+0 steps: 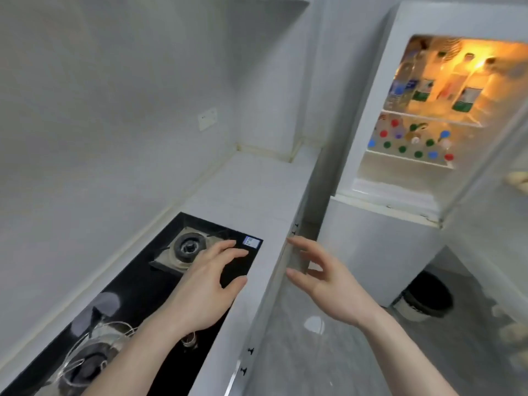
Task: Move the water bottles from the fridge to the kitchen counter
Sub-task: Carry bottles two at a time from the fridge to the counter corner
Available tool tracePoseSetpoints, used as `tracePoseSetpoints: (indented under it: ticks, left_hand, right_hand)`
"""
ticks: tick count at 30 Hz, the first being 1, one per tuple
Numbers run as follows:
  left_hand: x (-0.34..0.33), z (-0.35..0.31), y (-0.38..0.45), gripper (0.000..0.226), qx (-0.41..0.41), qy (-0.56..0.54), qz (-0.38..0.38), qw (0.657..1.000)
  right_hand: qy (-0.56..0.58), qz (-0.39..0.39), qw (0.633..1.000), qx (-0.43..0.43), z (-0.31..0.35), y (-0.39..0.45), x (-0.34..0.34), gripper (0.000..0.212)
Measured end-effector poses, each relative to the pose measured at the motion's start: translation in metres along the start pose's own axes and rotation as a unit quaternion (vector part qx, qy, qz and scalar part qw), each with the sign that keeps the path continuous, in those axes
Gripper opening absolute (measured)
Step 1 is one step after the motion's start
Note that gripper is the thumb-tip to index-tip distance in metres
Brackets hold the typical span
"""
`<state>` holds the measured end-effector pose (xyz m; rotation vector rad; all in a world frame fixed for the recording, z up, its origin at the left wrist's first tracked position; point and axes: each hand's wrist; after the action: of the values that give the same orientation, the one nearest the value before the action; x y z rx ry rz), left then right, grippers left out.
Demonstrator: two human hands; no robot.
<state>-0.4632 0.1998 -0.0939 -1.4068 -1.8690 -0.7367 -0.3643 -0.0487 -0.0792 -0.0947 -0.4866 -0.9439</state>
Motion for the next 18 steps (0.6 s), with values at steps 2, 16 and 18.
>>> tracePoseSetpoints:
  ticks: [2, 16, 18]
  left_hand:
    - [-0.01, -0.03, 0.023, 0.045, -0.046, 0.004, 0.023, 0.999]
    - [-0.083, -0.197, 0.145, 0.045, -0.173, 0.011, 0.047, 0.984]
    - [-0.095, -0.214, 0.162, 0.045, -0.174, 0.01, 0.047, 0.984]
  right_hand:
    - [-0.007, -0.05, 0.999, -0.008, -0.005, -0.013, 0.032, 0.05]
    - [-0.035, -0.163, 0.986, -0.007, -0.064, -0.009, 0.211, 0.052]
    - [-0.034, -0.17, 0.985, -0.005, -0.076, -0.003, 0.235, 0.052]
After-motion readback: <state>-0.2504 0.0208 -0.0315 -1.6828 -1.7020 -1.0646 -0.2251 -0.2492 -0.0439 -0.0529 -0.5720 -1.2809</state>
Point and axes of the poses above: each hand's wrist, its own y-axis towards the middle knuckle, its own x-axis out of the back of the hand, z = x × y, and after that the axes turned 8 degrees about x, right-handed
